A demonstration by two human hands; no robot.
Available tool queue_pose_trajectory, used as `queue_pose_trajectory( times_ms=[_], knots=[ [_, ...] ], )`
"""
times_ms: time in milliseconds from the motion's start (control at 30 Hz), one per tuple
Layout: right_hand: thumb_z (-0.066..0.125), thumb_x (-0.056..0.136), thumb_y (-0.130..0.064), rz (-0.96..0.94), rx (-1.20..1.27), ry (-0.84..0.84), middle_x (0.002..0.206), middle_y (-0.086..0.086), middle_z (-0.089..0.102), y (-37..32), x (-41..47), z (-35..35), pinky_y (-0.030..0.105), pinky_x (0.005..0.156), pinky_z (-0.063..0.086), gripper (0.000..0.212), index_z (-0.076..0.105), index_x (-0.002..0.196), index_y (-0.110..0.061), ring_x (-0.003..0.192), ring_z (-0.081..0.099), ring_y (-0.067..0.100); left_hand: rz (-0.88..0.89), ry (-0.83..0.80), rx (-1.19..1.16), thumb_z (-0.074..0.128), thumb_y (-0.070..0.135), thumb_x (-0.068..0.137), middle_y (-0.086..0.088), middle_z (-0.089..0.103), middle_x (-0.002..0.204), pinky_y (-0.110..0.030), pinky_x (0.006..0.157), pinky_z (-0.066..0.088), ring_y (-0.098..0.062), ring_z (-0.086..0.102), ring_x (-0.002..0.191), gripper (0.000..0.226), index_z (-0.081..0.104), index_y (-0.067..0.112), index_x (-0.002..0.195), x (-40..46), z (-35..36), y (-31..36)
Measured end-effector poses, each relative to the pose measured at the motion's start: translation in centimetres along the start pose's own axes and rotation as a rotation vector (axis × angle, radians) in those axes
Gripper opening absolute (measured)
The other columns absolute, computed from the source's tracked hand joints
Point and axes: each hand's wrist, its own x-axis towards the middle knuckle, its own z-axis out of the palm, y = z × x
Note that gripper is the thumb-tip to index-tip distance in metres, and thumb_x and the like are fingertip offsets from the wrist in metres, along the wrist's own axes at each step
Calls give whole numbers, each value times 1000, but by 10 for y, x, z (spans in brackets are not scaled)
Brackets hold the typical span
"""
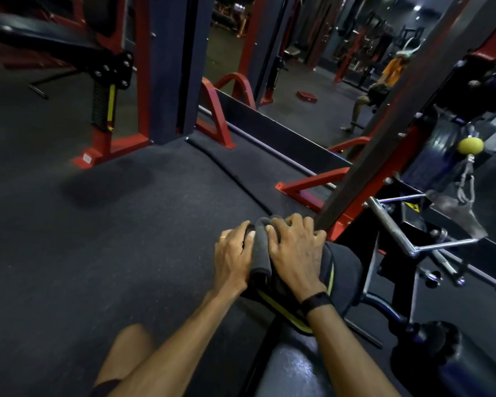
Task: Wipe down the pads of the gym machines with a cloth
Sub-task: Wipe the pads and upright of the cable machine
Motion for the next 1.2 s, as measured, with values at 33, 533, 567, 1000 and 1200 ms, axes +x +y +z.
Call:
queue_pose_trajectory(
  times_ms=[33, 533, 567, 1000, 1200],
  knots=[
    [41, 96, -46, -26, 20, -5, 101, -3, 56, -6, 2, 1, 43, 77, 36, 31, 68, 107, -34, 96, 49, 23, 43, 31, -31, 40, 38, 102, -4, 69, 116, -39, 95, 45, -18, 53, 115, 40, 67, 16, 123, -3, 1, -4],
    [29, 91, -62, 69, 92, 29, 100, -5, 58, 79, -17, -16, 40, 78, 35, 54, 71, 112, -36, 96, 50, 23, -404, -112, -18, 33, 51, 103, -16, 67, 111, -44, 98, 45, -35, 60, 108, 53, 62, 8, 91, 32, -9, 28],
    [28, 90, -65, 91, 100, 22, 104, -4, 58, 80, -21, -18, 42, 80, 35, 56, 69, 116, -37, 99, 50, 24, -426, -152, 6, 33, 52, 103, -16, 67, 114, -43, 98, 45, -35, 59, 110, 54, 63, 8, 94, 33, -6, 27],
    [35, 94, -48, 31, -70, 19, 98, 0, 58, 22, -3, -6, 41, 75, 34, 40, 69, 105, -31, 93, 50, 25, -145, -108, 9, 36, 38, 105, -9, 69, 107, -45, 94, 46, -32, 60, 105, 40, 66, 14, 109, 20, 1, 3],
    [40, 99, -46, -115, 45, -11, 101, -5, 52, -11, 5, -1, 40, 77, 36, 29, 62, 116, -36, 94, 44, 17, 84, -49, 12, 29, 42, 103, 6, 70, 114, -36, 98, 46, -18, 60, 109, 44, 65, 24, 123, 9, 6, -24]
  ],
)
